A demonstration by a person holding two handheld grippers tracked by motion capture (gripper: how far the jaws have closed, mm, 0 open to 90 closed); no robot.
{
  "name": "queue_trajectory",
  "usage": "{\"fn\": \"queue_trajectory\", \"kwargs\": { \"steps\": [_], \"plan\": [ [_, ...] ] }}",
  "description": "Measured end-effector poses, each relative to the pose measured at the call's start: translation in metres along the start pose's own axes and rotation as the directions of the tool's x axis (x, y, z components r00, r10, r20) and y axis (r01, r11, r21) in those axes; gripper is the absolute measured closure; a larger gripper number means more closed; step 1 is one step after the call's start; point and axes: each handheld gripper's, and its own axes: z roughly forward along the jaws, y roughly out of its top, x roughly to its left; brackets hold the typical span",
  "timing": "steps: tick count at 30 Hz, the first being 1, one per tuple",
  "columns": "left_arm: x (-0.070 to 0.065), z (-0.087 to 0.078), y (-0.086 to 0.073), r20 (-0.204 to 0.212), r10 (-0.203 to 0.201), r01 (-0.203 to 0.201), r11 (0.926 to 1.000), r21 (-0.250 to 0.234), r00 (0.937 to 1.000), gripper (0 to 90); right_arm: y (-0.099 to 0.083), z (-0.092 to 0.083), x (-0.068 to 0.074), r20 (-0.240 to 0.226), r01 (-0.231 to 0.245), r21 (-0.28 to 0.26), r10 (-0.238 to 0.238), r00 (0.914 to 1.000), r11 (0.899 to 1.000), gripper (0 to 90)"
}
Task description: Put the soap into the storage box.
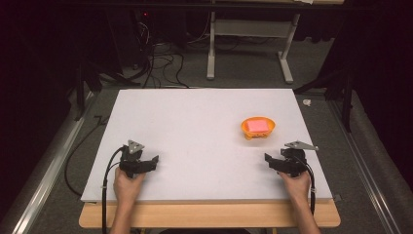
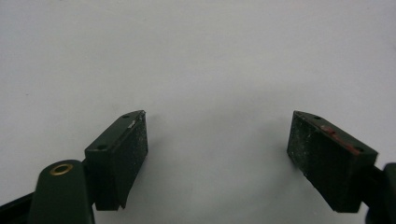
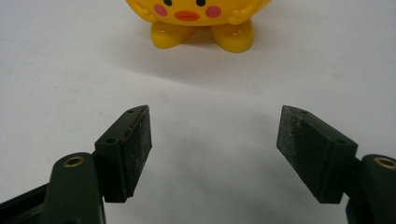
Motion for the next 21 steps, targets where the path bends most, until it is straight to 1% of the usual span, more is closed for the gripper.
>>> {"fn": "queue_trajectory", "kwargs": {
  "steps": [2, 5, 9, 16, 21],
  "plan": [
    [0.000, 0.000, 0.000, 0.000, 0.000, 0.000, 1.0000, 0.000, 1.0000, 20.8, 0.000, 0.002, 0.000, 0.012, 0.007, 0.006, -0.007, 0.9999, 1.000, 26.9],
    [0.000, 0.000, 0.000, 0.000, 0.000, 0.000, 1.0000, 0.000, 1.0000, 20.8, 0.000, 0.004, 0.001, 0.017, 0.013, 0.007, -0.014, 0.9998, 1.000, 26.9],
    [0.000, 0.000, 0.000, 0.000, 0.000, 0.000, 1.0000, 0.000, 1.0000, 20.8, -0.001, 0.007, 0.002, 0.040, 0.029, 0.021, -0.030, 0.9988, 0.999, 26.9],
    [0.000, 0.000, 0.000, 0.001, -0.002, 0.002, 1.0000, -0.002, 1.0000, 20.8, -0.001, 0.008, 0.003, 0.042, 0.033, 0.028, -0.034, 0.9985, 0.999, 26.9],
    [0.000, 0.000, 0.000, 0.001, -0.003, 0.003, 1.0000, -0.002, 1.0000, 20.8, -0.002, 0.012, 0.004, 0.059, 0.041, 0.050, -0.044, 0.9973, 0.998, 27.0]
  ]
}}
